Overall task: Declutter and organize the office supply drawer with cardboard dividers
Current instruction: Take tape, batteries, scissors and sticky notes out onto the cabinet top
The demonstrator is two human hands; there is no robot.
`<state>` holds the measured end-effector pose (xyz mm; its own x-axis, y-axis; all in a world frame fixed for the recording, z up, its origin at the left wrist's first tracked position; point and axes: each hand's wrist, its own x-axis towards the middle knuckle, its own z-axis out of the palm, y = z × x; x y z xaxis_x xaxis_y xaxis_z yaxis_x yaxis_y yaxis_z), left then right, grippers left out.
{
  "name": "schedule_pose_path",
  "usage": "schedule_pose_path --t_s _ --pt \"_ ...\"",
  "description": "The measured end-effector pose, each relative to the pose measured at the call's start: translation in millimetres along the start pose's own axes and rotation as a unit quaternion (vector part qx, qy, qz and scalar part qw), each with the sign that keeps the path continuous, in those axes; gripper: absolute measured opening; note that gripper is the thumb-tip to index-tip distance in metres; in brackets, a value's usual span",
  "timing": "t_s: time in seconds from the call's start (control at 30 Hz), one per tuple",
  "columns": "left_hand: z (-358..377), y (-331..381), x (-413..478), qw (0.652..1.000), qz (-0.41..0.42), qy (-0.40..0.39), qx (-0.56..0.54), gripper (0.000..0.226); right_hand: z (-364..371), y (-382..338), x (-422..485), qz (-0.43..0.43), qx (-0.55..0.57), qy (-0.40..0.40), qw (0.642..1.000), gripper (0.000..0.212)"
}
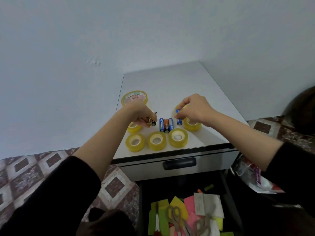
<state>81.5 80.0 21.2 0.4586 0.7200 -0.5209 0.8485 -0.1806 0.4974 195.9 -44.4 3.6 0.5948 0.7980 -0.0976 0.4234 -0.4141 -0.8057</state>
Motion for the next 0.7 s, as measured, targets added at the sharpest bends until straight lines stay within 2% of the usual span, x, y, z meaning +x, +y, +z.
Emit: schedule_pose_path --t_s 0.17,0.23,0.3,0.7 --pt "4.5 2.4 4.8 1.0 -0.005 -0.011 0.029 0.024 14.1 -11.4 19.6 -0.006 -0.169 0.0 0.986 0.019" --pt "6.9 4.1 5.0 0.999 -0.001 -0.01 0.03 0.024 17.9 -16.0 16.7 -0.007 -0.242 -0.007 0.97 0.006" --pt "9.8 5.3 4.8 1.0 0.009 -0.007 0.028 0.023 22.6 -18.0 14.1 -0.013 -0.287 -0.006 0.958 0.02" --pt "11.8 -2.9 4.7 0.999 0.015 0.007 0.027 0.022 28.0 -20.7 13.5 -0.022 -0.315 -0.031 0.948 0.026"
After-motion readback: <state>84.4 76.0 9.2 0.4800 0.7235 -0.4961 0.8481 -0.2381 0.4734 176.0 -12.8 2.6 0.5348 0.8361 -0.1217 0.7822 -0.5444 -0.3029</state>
